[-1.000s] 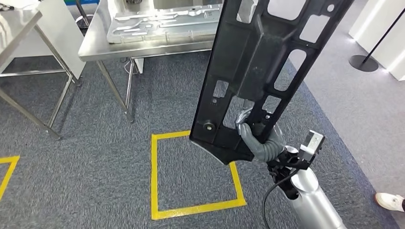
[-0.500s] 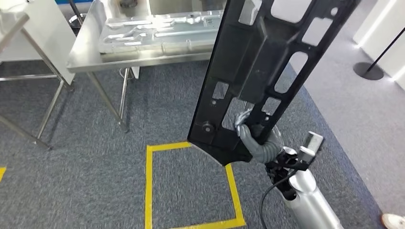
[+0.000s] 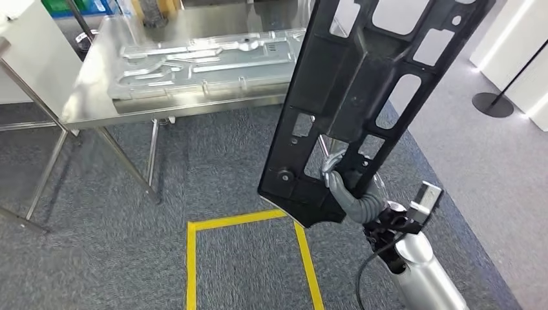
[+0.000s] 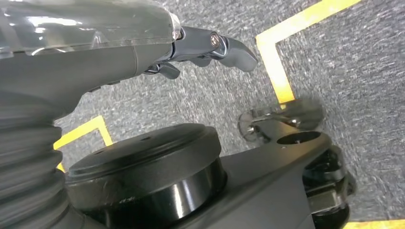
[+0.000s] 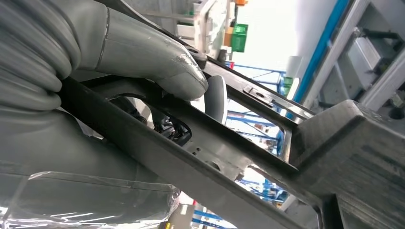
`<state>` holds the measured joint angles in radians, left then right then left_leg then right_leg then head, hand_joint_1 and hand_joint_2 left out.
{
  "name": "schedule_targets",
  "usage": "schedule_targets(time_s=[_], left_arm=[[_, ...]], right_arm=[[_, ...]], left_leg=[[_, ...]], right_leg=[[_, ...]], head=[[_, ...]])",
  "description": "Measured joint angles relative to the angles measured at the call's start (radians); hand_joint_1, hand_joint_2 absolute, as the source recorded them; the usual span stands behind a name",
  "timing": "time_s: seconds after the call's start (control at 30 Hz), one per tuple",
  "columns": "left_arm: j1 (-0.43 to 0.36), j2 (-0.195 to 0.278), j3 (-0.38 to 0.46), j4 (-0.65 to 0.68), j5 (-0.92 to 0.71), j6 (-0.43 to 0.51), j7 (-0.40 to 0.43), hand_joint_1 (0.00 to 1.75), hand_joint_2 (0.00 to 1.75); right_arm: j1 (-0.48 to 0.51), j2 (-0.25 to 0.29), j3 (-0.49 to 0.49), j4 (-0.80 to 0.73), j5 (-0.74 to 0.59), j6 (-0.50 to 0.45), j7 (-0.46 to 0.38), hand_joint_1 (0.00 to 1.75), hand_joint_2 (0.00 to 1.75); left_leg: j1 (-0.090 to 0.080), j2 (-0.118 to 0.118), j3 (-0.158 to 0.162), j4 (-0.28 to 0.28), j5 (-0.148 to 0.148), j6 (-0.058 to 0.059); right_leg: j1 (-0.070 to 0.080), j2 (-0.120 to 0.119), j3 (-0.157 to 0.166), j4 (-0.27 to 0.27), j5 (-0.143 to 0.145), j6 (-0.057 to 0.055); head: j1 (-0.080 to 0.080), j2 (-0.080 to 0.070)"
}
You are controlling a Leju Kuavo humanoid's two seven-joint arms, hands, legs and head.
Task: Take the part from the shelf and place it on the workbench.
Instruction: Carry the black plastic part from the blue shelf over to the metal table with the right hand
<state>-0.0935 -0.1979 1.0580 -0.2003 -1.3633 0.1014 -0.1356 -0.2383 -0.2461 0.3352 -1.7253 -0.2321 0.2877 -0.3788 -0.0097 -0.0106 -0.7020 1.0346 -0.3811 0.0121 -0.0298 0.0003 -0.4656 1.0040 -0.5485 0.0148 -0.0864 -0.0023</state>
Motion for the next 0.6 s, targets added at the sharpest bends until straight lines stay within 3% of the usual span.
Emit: schedule_targets(time_s=[0.03,0.1,0.17,0.23,0.27,0.3,0.33,0.37,0.43,0.47,0.53,0.6], left_arm=[[-0.002,0.000,0.000,0.000,0.000,0.000,0.000,0.00,1.75],[-0.005,-0.002,0.001,0.000,0.000,0.000,0.001,0.00,1.75],[-0.006,-0.003,0.001,0.000,0.001,0.001,0.002,0.00,1.75],[-0.006,-0.003,0.001,0.000,0.002,0.001,0.003,0.00,1.75],[-0.005,-0.004,0.001,0.000,0.002,0.001,0.004,0.00,1.75],[-0.005,-0.004,0.001,0.000,0.003,0.001,0.004,0.00,1.75],[-0.003,-0.004,0.001,0.000,0.003,0.001,0.004,0.00,1.75],[-0.002,-0.005,0.001,0.000,0.004,0.001,0.004,0.00,1.75],[0.000,-0.006,0.002,0.001,0.004,0.001,0.004,0.00,1.75],[0.000,-0.007,0.002,0.001,0.004,0.000,0.004,0.00,1.75],[0.000,-0.010,0.003,0.002,0.006,0.000,0.004,0.00,1.75],[-0.001,-0.010,0.003,0.003,0.008,0.000,0.003,0.00,1.75]], right_arm=[[0.001,0.000,0.000,0.001,0.001,0.000,0.000,1.75,1.75],[0.003,0.000,0.000,-0.001,0.002,0.000,0.000,1.75,1.75],[0.004,0.002,-0.001,-0.003,0.002,0.000,-0.002,1.75,1.75],[0.007,0.007,-0.002,-0.003,0.002,0.000,-0.003,1.75,1.75],[0.009,0.010,-0.002,-0.003,0.002,0.000,-0.003,1.75,1.75],[0.012,0.011,-0.003,-0.002,0.002,0.000,-0.003,1.75,1.75],[0.013,0.011,-0.003,-0.002,0.003,0.000,-0.003,1.75,1.75],[0.014,0.011,-0.003,-0.002,0.003,0.000,-0.003,1.75,1.75],[0.014,0.012,-0.004,-0.001,0.003,0.000,-0.004,1.75,1.75],[0.013,0.012,-0.004,-0.001,0.003,0.000,-0.004,1.75,1.75],[0.011,0.012,-0.005,0.001,0.003,0.000,-0.005,1.75,1.75],[0.010,0.012,-0.007,0.004,0.004,0.001,-0.005,1.75,1.75]], left_leg=[[-0.003,-0.001,-0.001,-0.008,0.027,0.004],[-0.001,-0.003,0.011,-0.013,0.035,0.010],[0.003,-0.003,0.027,-0.026,0.029,0.022],[0.001,-0.004,0.039,-0.030,0.017,0.035],[-0.001,-0.006,0.043,-0.029,0.010,0.038],[-0.003,-0.008,0.048,-0.026,0.002,0.039],[-0.005,-0.011,0.053,-0.022,-0.007,0.040],[-0.006,-0.013,0.061,-0.017,-0.017,0.039],[-0.009,-0.016,0.075,-0.007,-0.036,0.037],[-0.010,-0.018,0.077,-0.002,-0.042,0.034],[-0.010,-0.018,0.075,0.001,-0.048,0.025],[-0.010,-0.017,0.075,0.000,-0.052,0.015]], right_leg=[[0.002,0.003,0.007,-0.002,-0.010,0.007],[0.002,0.003,0.021,-0.010,-0.027,0.019],[0.003,0.001,0.004,0.035,-0.059,0.024],[0.004,0.001,-0.073,0.166,-0.111,0.024],[0.005,0.001,-0.121,0.232,-0.126,0.025],[0.006,0.001,-0.158,0.272,-0.122,0.025],[0.007,0.001,-0.179,0.274,-0.096,0.025],[0.007,0.001,-0.179,0.235,-0.050,0.022],[0.011,0.000,-0.152,0.114,0.046,0.013],[0.014,-0.001,-0.140,0.067,0.072,0.008],[0.021,-0.001,-0.134,0.035,0.079,0.002],[0.017,0.000,-0.127,0.021,0.080,-0.003]], head=[[0.000,0.000],[0.000,0.000],[0.000,0.000],[0.000,0.000],[0.000,0.000],[0.000,0.000],[0.000,0.000],[0.000,0.000],[0.000,0.000],[0.000,0.000],[0.000,0.000],[0.000,0.000]])
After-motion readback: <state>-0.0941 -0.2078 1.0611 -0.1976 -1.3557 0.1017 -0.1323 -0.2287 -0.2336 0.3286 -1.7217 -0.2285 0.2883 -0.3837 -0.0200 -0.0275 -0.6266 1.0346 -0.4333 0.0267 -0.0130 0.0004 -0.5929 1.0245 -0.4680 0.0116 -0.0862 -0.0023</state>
